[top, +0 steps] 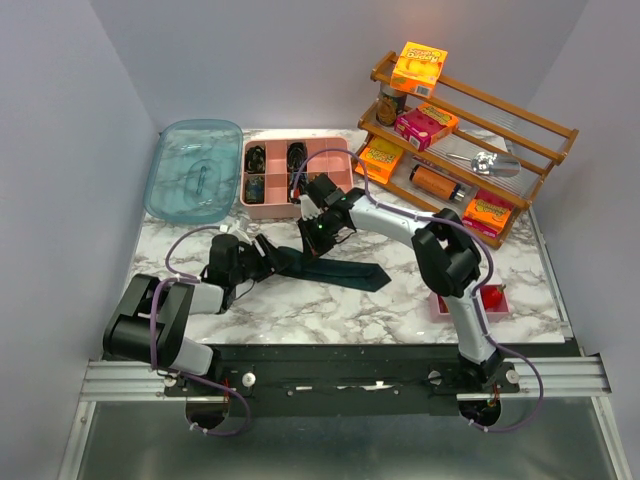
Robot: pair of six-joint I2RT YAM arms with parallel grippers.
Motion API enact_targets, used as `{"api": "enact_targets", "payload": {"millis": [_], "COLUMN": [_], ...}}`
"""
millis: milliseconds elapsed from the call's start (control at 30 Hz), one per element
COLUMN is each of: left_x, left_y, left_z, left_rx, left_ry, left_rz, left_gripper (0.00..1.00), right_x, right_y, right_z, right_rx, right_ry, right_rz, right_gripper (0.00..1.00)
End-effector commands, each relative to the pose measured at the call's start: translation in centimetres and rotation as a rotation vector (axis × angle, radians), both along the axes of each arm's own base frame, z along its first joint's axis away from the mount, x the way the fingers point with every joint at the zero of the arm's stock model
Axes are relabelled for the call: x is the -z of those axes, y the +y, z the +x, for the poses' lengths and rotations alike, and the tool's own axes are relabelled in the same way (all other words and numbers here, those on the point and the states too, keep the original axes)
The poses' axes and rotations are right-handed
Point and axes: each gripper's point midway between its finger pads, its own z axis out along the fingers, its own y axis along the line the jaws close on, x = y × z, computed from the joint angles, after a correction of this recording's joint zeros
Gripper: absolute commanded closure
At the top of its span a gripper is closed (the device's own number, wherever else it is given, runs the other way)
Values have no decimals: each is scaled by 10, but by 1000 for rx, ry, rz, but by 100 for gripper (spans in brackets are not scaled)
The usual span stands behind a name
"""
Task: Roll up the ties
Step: Roll the tie at the center of the board.
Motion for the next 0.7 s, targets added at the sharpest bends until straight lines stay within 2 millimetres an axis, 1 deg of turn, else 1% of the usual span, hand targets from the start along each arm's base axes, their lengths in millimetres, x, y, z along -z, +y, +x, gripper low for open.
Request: {"api": "enact_targets", "payload": {"millis": [0,33,100,133,200,233,300,333,367,400,433,467,500,533,567,600,633,667], "left_x": [-7,-11,-11,-14,-9,-12,-7,-12,-11,-6,-13,-13,-9,-14,-14,-12,-17,-16], "left_y": [-5,-6,-7,-8,-7,-10,-7,-9,-12,-11,-9,-13,-11,-10,-11,-14,-18,-15], "left_z": [-1,2,1,4,2,5,4,7,5,1,9,6,3,9,9,4,7,9], "left_rx": [23,25,29,29,27,32,23,20,30,37,11,20,26,7,8,25,33,13], "left_ry": [-20,-33,-24,-30,-10,-17,3,-5,2,21,4,7,27,9,11,22,5,2], "left_rz": [-15,-13,6,13,61,83,149,168,194,236,272,302,339,366,385,410,425,458], "left_gripper": [35,37,39,42,43,45,46,47,48,48,49,50,50,50,50,50,51,51], "right_x": [5,6,4,5,3,4,2,4,4,4,3,5,5,5,5,6,7,7], "right_y": [7,7,9,9,11,12,15,16,16,17,18,18,19,19,20,20,21,21], "right_z": [5,6,5,5,5,5,6,5,4,4,4,3,4,3,4,3,3,3], "right_rx": [8,10,7,8,5,5,2,0,-1,-5,-7,-7,-8,-11,-11,-13,-14,-12], "right_ry": [3,4,9,12,14,13,14,17,24,24,23,27,27,29,30,32,32,35], "right_rz": [15,17,27,27,36,37,45,44,44,47,48,44,48,48,49,47,45,46], "right_gripper": [99,99,99,99,99,99,98,99,99,99,98,98,99,99,98,99,99,99]}}
